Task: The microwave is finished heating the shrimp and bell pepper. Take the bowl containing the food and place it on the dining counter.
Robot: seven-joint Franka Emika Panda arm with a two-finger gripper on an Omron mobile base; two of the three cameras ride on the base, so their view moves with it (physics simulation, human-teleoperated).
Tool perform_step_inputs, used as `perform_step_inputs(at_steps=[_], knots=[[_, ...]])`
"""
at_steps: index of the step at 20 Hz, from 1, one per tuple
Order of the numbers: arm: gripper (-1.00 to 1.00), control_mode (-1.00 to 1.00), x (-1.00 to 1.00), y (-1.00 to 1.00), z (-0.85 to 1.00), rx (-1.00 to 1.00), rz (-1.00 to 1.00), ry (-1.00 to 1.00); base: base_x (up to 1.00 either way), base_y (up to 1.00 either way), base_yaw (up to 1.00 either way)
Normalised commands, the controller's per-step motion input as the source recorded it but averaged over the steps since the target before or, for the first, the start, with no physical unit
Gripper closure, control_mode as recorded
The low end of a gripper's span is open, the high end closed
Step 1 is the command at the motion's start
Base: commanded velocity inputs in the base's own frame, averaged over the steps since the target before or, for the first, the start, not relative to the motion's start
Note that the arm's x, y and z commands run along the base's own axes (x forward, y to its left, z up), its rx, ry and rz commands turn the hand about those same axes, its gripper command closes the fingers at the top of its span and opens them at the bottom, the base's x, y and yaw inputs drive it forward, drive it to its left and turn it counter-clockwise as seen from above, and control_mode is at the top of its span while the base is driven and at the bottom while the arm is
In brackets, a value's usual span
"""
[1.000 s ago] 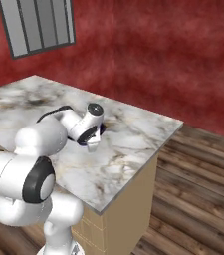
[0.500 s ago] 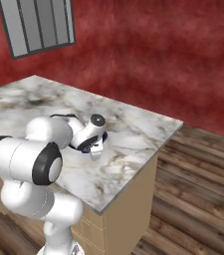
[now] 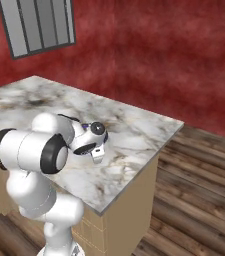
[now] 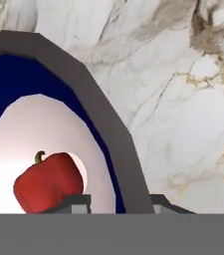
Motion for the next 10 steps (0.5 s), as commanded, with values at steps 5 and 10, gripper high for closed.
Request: perform_step_inputs(at_steps=[5, 10], knots=[[-1.0, -1.0, -0.41, 0.0, 0.44, 0.01, -0.04, -0.03, 0.0, 0.0, 0.0], [-1.0, -1.0, -1.0, 0.0, 1.0, 0.02, -0.04, -0.23, 0.0, 0.0, 0.0]])
